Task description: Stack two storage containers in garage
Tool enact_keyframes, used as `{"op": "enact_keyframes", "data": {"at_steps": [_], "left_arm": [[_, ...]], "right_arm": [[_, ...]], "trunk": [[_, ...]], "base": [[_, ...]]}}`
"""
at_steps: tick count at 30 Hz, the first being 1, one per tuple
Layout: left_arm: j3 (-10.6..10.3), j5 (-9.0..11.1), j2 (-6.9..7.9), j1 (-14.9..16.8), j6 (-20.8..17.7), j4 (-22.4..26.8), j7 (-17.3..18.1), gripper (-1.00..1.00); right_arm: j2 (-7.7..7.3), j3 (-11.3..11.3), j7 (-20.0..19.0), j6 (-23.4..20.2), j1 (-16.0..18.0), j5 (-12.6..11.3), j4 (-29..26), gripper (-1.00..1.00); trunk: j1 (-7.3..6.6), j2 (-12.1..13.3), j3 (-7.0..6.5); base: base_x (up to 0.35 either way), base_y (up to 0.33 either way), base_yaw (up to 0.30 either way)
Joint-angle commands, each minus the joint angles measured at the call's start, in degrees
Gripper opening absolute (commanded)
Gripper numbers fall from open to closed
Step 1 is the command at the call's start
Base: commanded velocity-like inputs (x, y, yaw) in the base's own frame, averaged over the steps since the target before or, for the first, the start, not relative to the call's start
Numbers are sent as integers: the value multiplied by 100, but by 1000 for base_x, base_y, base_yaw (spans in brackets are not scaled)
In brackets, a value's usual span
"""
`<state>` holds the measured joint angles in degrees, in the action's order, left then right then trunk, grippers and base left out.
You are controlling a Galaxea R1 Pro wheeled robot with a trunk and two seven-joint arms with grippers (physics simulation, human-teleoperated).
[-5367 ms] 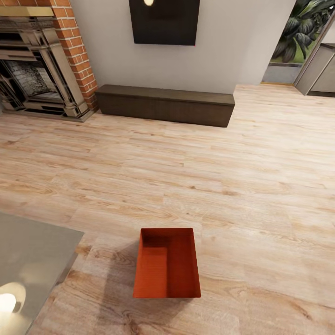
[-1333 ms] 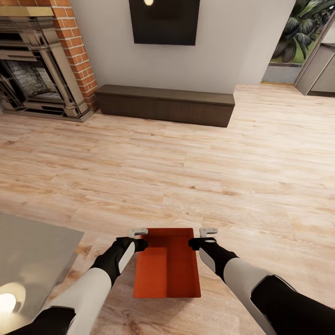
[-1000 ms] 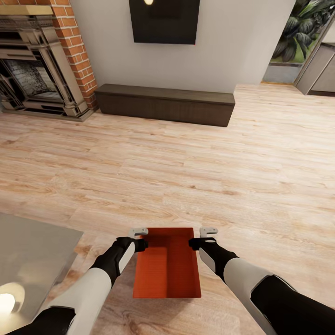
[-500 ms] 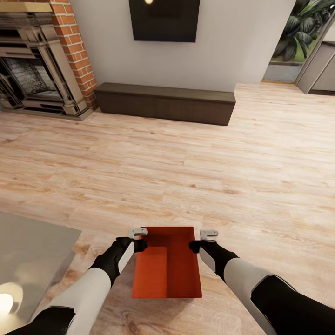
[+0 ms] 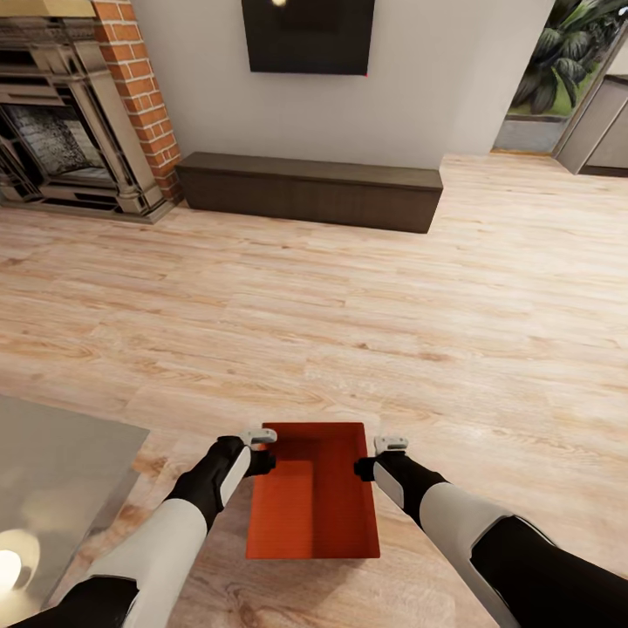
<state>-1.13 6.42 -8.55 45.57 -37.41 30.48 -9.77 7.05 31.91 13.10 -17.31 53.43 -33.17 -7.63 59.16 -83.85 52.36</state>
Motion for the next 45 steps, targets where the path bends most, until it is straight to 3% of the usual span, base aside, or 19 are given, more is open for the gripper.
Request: {"op": "enact_keyframes", "data": {"at_steps": [1, 7, 14, 28, 37, 45], "left_arm": [[-13, 65, 6, 0, -31, -4, -39, 100], [13, 128, 17, -3, -9, -98, -34, 100], [47, 151, 59, -4, 502, -583, -34, 100], [45, 140, 60, -4, 542, -648, -34, 100], [54, 150, 64, -2, 533, -648, -34, 100], [60, 158, 64, 0, 533, -648, -34, 100]], "right_arm": [[-2, 48, 35, -38, 3, -48, -16, 100], [4, 48, 35, -44, 2, -43, -19, 100], [7, 51, 35, -39, 2, -46, -19, 100], [12, 52, 35, 4, 2, -46, -19, 100], [14, 61, 33, -388, 0, -18, -19, 100], [23, 68, 35, -404, 0, -14, -19, 100]], "trunk": [[22, -44, 22], [154, -284, 130], [308, -565, 256], [615, -1127, 507], [813, -1488, 669], [989, -1808, 812]], "base": [[0, 0, 0], [0, 0, 0], [0, 0, 0], [0, 0, 0], [0, 0, 0], [0, 0, 0]]}}
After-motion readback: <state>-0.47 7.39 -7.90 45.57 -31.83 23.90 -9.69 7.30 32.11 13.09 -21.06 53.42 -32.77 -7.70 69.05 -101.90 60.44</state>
